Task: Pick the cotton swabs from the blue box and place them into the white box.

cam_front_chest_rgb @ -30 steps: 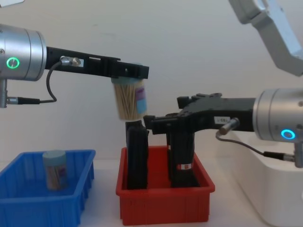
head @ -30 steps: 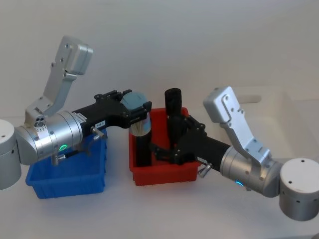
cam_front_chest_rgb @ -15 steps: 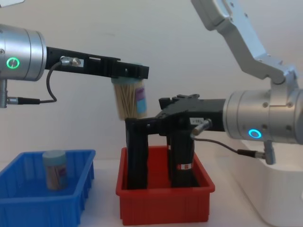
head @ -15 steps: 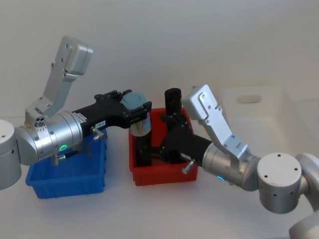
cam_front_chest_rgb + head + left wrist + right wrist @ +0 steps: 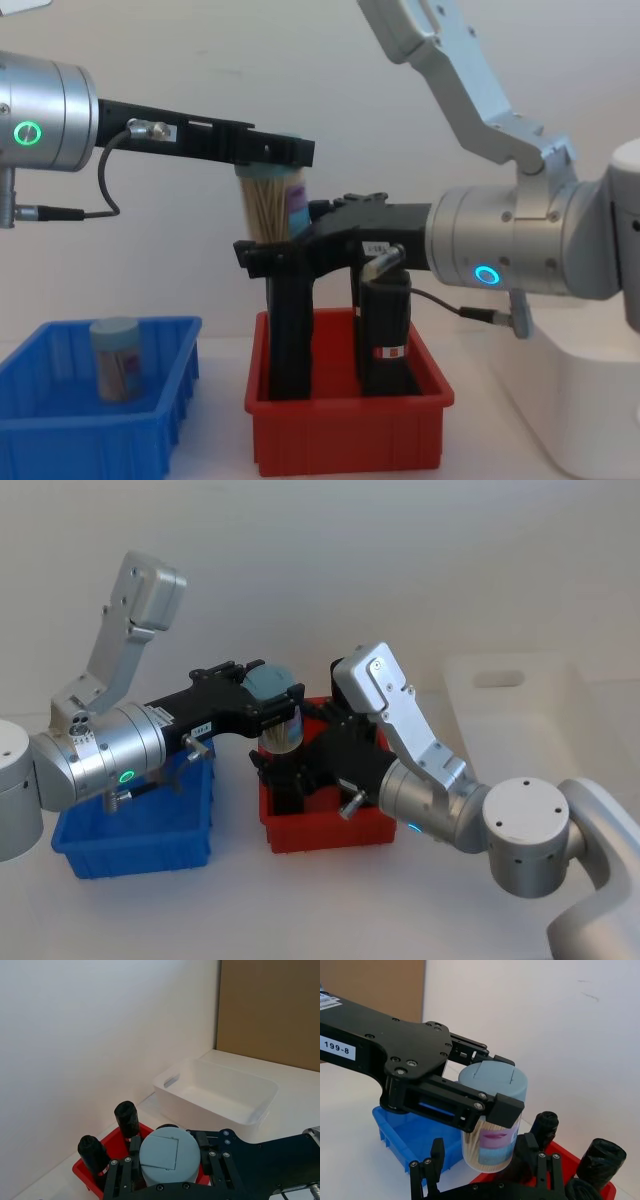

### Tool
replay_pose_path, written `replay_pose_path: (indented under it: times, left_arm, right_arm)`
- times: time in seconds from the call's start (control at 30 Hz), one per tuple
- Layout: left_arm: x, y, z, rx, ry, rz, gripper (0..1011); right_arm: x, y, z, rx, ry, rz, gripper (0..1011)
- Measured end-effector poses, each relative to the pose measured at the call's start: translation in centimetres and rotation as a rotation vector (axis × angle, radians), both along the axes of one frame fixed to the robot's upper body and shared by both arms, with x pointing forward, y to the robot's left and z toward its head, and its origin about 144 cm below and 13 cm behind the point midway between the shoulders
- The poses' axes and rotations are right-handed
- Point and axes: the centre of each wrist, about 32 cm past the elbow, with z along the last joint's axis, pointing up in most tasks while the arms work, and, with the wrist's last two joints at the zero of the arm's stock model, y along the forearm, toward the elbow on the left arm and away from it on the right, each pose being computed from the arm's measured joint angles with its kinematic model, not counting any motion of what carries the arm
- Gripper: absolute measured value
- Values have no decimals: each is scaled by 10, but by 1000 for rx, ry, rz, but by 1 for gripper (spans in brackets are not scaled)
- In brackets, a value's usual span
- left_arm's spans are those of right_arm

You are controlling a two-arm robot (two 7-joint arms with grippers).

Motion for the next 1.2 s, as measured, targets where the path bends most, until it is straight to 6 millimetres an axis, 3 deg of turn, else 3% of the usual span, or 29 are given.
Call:
replay_pose_path:
  times: [0.17,0.47,0.57,0.87,1.2]
  left_arm:
    - [0,0,0,0,0,0,669]
    - [0,0,0,0,0,1,669]
    - [0,0,0,0,0,0,705]
    - [0,0,0,0,0,0,984]
    - [0,0,0,0,0,0,999]
  right_arm:
    - [3,5,0,3,-2,5,917]
    - [8,11,0,10,-5,8,677]
    - [8,14,0,12,-6,15,667]
    - [10,16,0,16,-12,12,664]
    - [8,16,0,14,-21,-8,664]
